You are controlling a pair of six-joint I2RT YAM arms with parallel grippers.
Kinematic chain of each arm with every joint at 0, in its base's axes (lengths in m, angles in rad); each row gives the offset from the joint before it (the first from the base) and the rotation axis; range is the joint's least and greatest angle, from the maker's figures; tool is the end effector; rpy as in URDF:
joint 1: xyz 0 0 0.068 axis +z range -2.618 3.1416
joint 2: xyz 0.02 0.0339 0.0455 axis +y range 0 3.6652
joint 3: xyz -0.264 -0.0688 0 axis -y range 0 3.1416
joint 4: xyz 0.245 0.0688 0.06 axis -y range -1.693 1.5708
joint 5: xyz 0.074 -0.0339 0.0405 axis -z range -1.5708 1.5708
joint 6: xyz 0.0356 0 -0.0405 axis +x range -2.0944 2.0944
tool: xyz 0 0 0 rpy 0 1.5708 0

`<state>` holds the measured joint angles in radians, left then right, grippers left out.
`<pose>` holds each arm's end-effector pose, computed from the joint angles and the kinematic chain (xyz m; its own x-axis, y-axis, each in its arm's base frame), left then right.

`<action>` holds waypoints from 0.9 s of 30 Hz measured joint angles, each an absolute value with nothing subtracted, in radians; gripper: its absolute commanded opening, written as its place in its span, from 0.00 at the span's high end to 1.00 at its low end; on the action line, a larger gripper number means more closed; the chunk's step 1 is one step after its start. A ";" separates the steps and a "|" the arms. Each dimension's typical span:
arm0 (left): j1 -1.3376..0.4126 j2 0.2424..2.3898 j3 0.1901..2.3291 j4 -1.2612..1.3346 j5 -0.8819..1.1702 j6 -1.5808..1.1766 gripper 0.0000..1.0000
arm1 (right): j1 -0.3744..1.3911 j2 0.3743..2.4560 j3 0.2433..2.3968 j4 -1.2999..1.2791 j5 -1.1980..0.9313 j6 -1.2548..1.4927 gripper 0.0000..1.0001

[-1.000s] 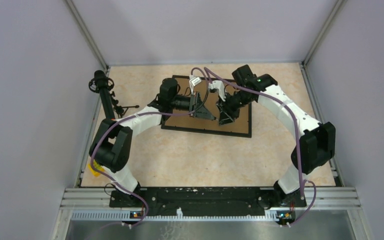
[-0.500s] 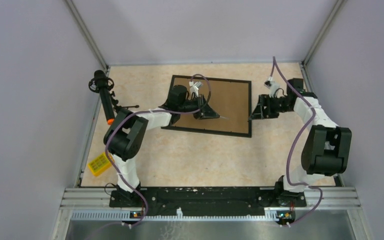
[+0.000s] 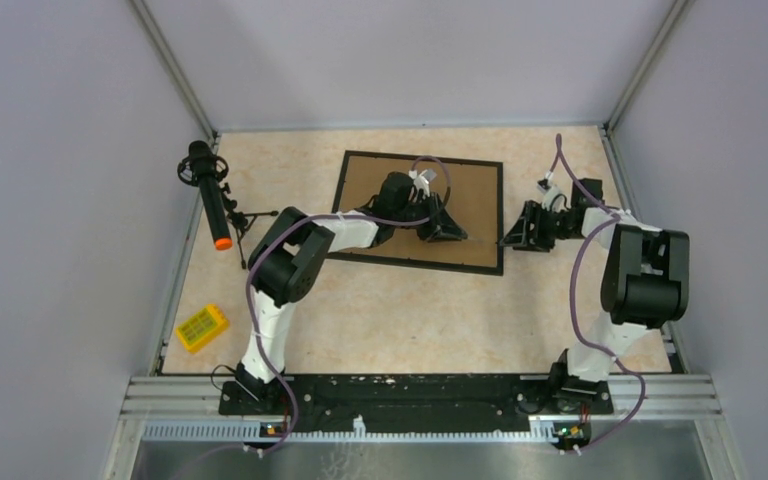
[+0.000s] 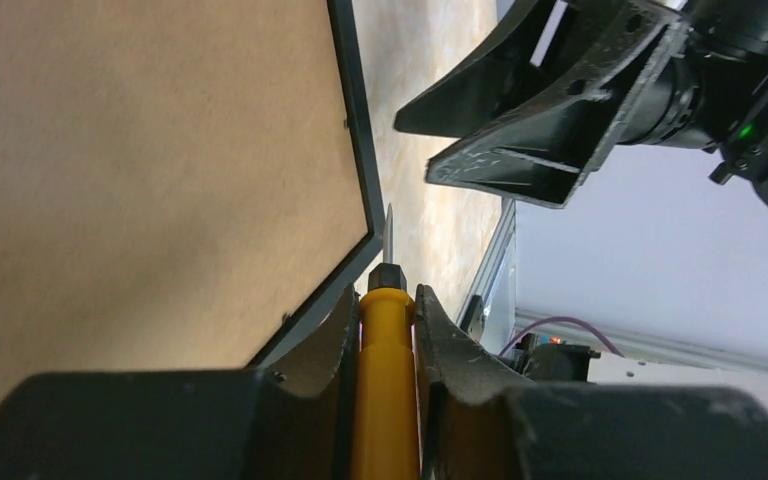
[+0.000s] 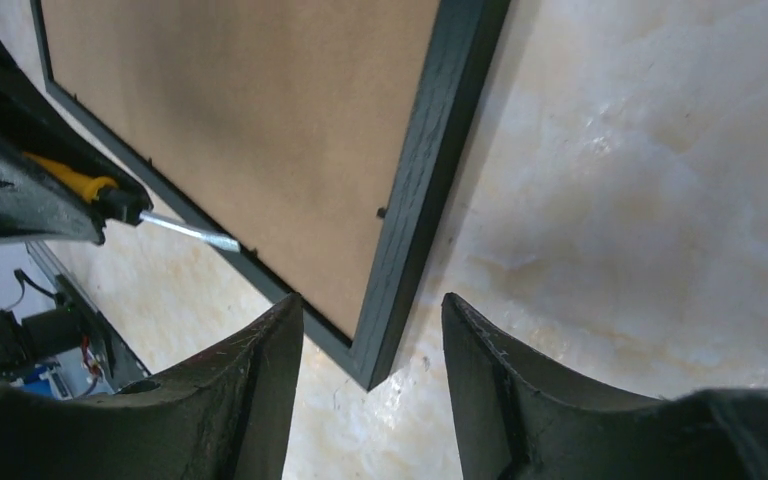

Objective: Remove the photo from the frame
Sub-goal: Release the photo frame item from the photo frame.

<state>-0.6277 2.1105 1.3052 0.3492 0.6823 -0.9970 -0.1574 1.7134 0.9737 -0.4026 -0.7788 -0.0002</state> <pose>0.3591 -0.2883 0.1601 -0.9611 -0.1079 -0.2541 0.1967 0.3778 -0.9048 0.3202 -0.0255 0.1636 -0.8983 0.1424 -0.4156 -0.1769 0.7487 0.6388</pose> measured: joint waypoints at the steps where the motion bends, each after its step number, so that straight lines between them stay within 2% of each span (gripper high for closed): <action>1: -0.633 2.127 1.325 0.350 0.681 -1.001 1.00 | -0.157 1.729 0.974 -0.381 -0.778 0.014 0.49; 10: -0.656 2.255 1.424 0.340 0.679 -1.031 1.00 | -0.149 1.823 0.974 -0.255 -0.778 0.091 0.65; 27: -0.657 2.342 1.520 0.344 0.692 -1.081 1.00 | -0.147 1.888 0.983 -0.201 -0.839 0.138 0.83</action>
